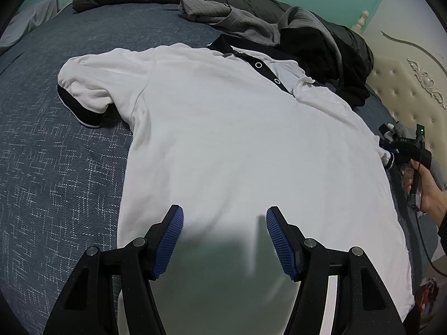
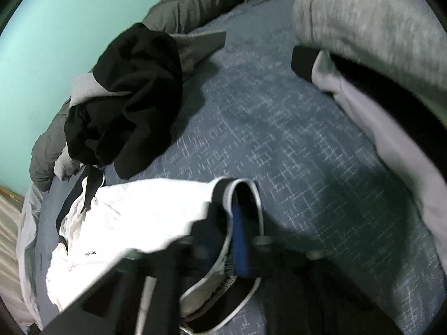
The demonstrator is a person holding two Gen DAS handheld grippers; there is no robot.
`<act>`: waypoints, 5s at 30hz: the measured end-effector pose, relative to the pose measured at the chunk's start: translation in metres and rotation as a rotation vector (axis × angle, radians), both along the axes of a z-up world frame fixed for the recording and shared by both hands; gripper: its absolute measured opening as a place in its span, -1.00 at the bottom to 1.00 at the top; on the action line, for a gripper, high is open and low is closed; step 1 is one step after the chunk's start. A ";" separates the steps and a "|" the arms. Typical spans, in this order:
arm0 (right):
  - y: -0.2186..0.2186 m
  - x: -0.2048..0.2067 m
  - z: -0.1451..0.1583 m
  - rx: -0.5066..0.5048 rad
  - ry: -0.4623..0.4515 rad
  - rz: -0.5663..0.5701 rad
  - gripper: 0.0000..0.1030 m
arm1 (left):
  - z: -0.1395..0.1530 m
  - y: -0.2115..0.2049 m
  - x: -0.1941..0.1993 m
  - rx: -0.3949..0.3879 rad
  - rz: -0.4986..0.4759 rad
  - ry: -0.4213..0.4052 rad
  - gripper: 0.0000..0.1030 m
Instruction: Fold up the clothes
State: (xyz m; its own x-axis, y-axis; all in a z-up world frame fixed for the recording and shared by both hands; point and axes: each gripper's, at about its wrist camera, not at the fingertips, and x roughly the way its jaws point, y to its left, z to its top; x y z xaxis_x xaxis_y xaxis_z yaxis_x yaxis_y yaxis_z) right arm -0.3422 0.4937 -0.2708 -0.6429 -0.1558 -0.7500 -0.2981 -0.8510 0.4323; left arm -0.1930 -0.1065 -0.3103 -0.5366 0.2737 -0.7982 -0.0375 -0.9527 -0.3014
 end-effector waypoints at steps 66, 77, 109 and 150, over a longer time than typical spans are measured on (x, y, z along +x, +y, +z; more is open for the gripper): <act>-0.007 0.037 0.001 -0.015 0.031 -0.052 -0.10 | -0.001 0.002 -0.006 0.000 -0.020 0.000 0.28; -0.007 0.007 -0.023 -0.111 -0.046 -0.061 -0.07 | -0.003 0.002 -0.007 -0.003 -0.024 -0.005 0.28; -0.174 -0.011 0.053 0.560 0.023 0.337 -0.81 | 0.004 -0.002 -0.005 0.003 -0.016 0.006 0.28; -0.131 0.101 0.025 0.002 0.120 0.062 -0.03 | 0.030 0.021 0.000 0.025 -0.094 0.073 0.28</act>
State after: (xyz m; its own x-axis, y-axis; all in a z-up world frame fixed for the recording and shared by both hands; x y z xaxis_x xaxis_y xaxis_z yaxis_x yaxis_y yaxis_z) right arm -0.2413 0.3624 -0.2460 -0.7174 -0.1966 -0.6684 -0.1915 -0.8668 0.4605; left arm -0.1926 -0.0855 -0.2799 -0.5642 0.3444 -0.7504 -0.1489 -0.9364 -0.3178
